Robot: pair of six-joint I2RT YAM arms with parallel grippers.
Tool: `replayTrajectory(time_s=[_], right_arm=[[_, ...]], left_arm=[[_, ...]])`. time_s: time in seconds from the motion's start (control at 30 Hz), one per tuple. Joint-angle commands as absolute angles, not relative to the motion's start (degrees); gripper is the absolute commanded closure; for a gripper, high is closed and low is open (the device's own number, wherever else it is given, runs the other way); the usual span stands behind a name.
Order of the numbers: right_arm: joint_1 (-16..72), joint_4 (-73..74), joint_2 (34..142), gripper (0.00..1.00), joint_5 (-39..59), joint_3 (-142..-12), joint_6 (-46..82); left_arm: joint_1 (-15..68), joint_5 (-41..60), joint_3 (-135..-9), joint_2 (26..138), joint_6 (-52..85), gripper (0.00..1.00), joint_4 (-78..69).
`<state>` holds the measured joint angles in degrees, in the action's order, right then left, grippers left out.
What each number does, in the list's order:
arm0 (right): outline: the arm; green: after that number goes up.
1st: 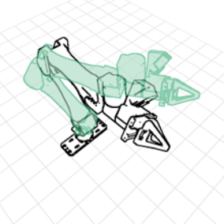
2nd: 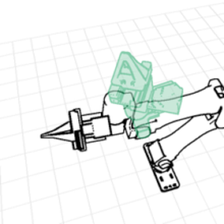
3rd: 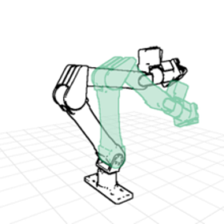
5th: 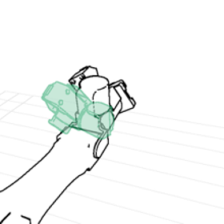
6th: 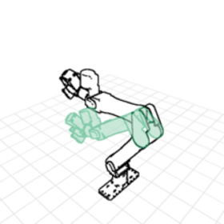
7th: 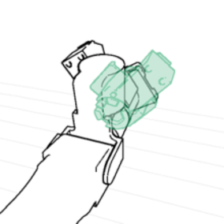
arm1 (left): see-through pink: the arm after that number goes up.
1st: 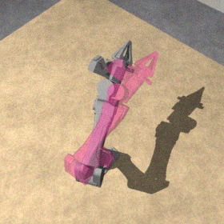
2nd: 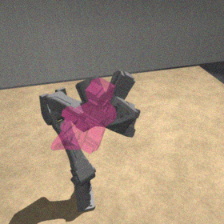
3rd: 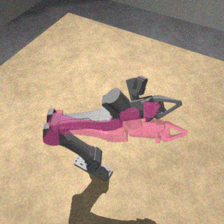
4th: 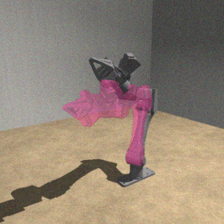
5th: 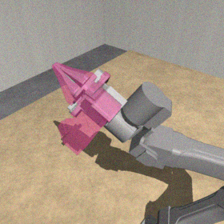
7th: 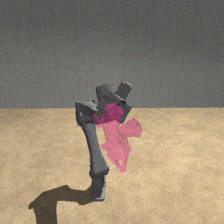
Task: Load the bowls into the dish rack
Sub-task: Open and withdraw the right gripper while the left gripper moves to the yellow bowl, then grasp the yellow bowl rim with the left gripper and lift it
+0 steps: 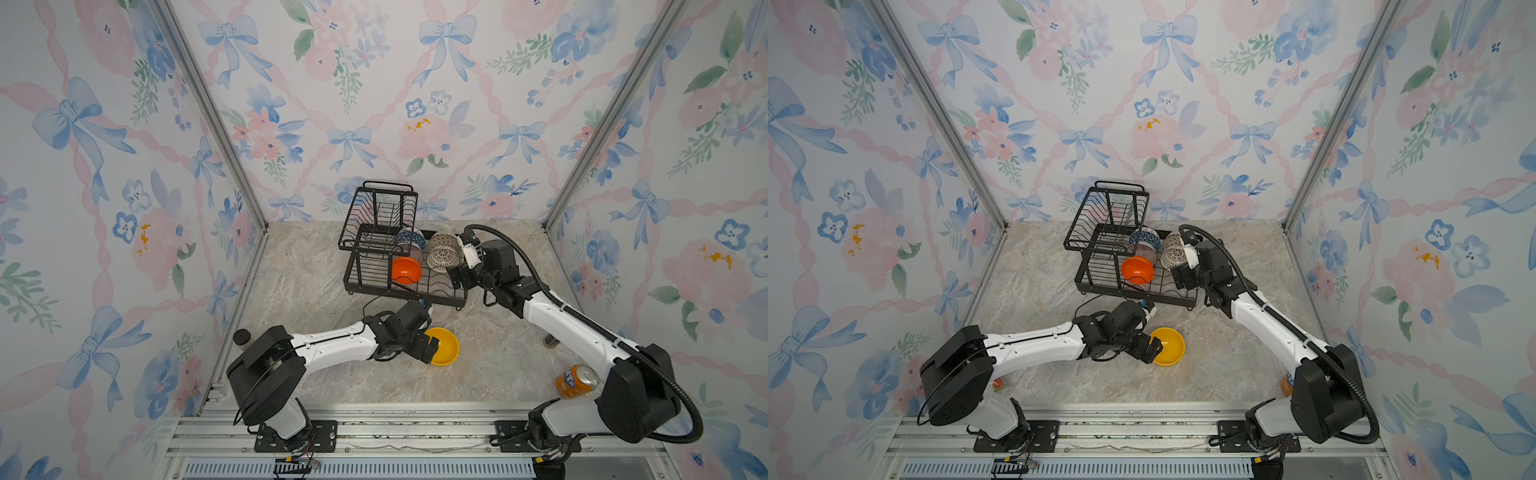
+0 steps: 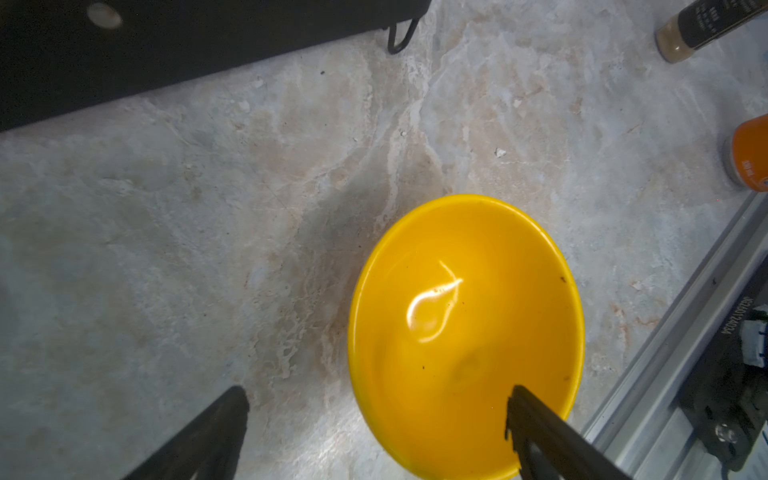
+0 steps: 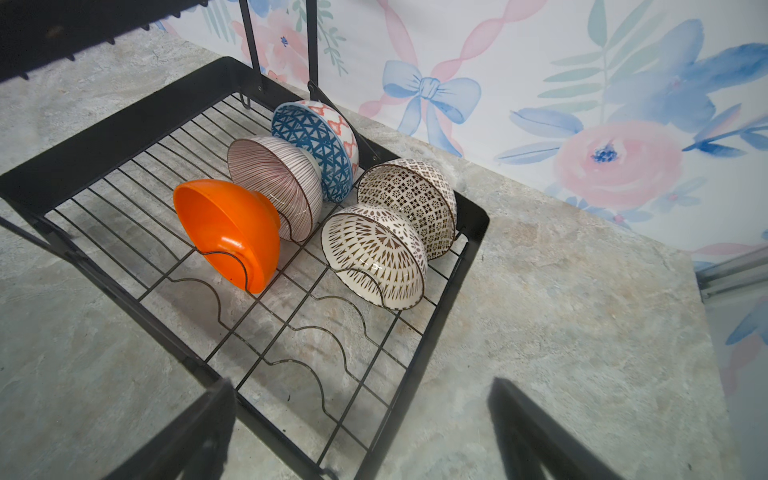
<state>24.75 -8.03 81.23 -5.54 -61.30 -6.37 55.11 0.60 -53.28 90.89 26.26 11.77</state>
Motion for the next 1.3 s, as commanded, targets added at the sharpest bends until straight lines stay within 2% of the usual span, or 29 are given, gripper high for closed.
replayTrajectory(time_s=[0.0, 0.27, 0.87, 1.17, 1.27], right_arm=[[24.17, -8.77, 80.55, 0.03, -5.01, -61.27, -5.36], [24.15, -8.88, 80.68, 0.03, -4.92, -61.31, -5.36], [24.09, -9.43, 80.86, 0.03, -4.83, -61.36, -5.44], [24.28, -9.99, 80.95, 0.03, -4.92, -61.67, -5.54], [24.3, -10.04, 80.98, 0.03, -4.9, -61.8, -5.63]], left_arm=[[55.51, 1.58, -54.67, 92.56, 27.02, 0.02, 11.37], [55.64, 2.31, -54.58, 94.64, 27.04, 0.05, 10.4], [55.74, 2.81, -55.77, 97.74, 26.95, 0.18, 8.93], [55.66, 2.9, -57.3, 99.75, 26.22, 0.27, 8.93], [55.38, 2.79, -57.3, 99.76, 25.81, 0.33, 8.97]])
